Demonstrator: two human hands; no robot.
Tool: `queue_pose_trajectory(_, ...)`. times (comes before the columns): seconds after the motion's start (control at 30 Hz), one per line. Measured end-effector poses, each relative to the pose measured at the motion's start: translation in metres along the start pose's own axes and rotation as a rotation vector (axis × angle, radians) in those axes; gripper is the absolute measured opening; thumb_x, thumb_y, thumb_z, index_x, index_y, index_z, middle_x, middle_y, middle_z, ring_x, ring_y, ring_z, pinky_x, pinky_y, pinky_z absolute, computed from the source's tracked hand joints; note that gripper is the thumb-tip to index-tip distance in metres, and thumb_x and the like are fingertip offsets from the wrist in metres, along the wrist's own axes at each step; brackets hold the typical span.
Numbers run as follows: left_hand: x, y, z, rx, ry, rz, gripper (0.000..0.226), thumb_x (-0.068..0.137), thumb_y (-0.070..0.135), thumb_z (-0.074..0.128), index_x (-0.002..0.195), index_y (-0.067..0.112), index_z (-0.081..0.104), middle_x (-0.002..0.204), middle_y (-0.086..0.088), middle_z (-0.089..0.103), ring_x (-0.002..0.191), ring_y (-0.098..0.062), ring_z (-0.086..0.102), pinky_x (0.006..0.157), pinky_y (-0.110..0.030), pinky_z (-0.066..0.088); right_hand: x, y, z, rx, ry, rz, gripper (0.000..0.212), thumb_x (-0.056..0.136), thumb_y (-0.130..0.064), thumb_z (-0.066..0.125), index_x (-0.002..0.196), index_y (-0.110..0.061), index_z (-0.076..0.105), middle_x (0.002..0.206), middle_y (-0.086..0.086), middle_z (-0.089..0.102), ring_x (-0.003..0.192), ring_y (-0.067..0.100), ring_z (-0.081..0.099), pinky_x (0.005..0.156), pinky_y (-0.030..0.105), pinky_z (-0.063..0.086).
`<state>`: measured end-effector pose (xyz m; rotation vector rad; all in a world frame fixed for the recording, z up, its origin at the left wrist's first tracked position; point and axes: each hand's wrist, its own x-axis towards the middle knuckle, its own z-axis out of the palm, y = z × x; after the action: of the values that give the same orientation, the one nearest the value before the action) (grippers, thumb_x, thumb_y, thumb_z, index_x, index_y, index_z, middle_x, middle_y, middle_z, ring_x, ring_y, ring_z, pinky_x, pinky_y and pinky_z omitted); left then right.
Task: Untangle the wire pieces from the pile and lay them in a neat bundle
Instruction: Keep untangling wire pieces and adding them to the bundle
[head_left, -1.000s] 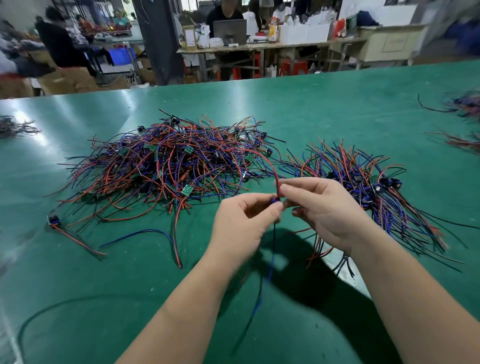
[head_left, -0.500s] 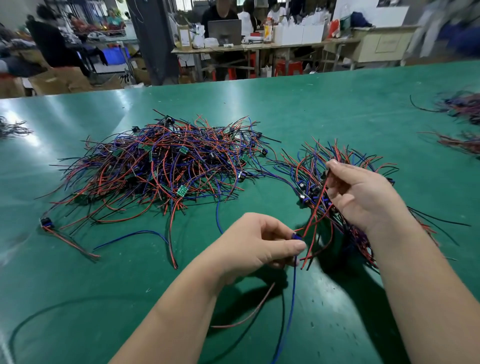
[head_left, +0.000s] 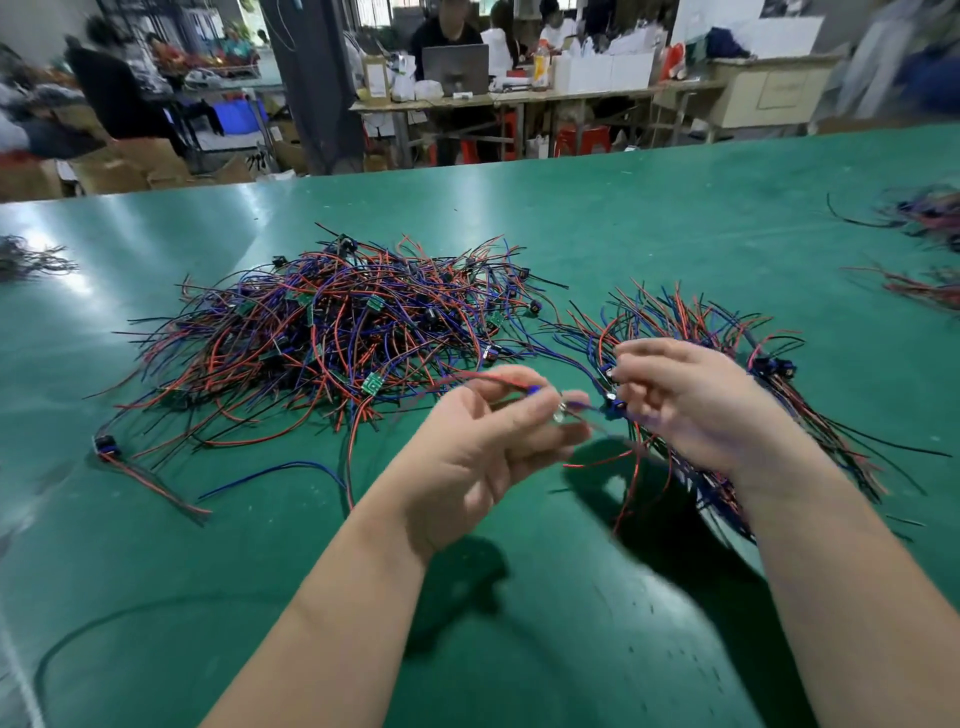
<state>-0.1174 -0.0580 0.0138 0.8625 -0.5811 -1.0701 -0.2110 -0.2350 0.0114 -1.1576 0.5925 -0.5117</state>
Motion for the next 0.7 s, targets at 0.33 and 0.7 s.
queue_pose_trajectory(0.33,0.009,-0.018,-0.001,0.542,0.254,0.605,0.034,0.056,0.009,0.085,0.069,0.025,0.058,0.077,0.008,0.067,0.074,-0.010,0.066,0.076,-0.023,0.052,-0.016,0.018,0.031,0.217,-0.379,0.049,0.027,0.047,-0.022,0.085,0.069,-0.010,0.074,0.067,0.006,0.068,0.055,0.010,0.062,0.052,0.018,0.052)
queue_pose_trajectory(0.7,0.004,-0.023,0.008,0.498,0.014,0.350,0.023,0.084,0.001,0.061,0.103,0.009,0.070,0.096,-0.005,0.074,0.088,-0.021,0.070,0.086,-0.029,0.055,-0.007,0.005,0.016,0.159,-0.113,-0.002,0.010,0.055,-0.019,0.074,0.065,-0.020,0.075,0.061,-0.001,0.062,0.058,0.009,0.046,0.067,0.023,0.030)
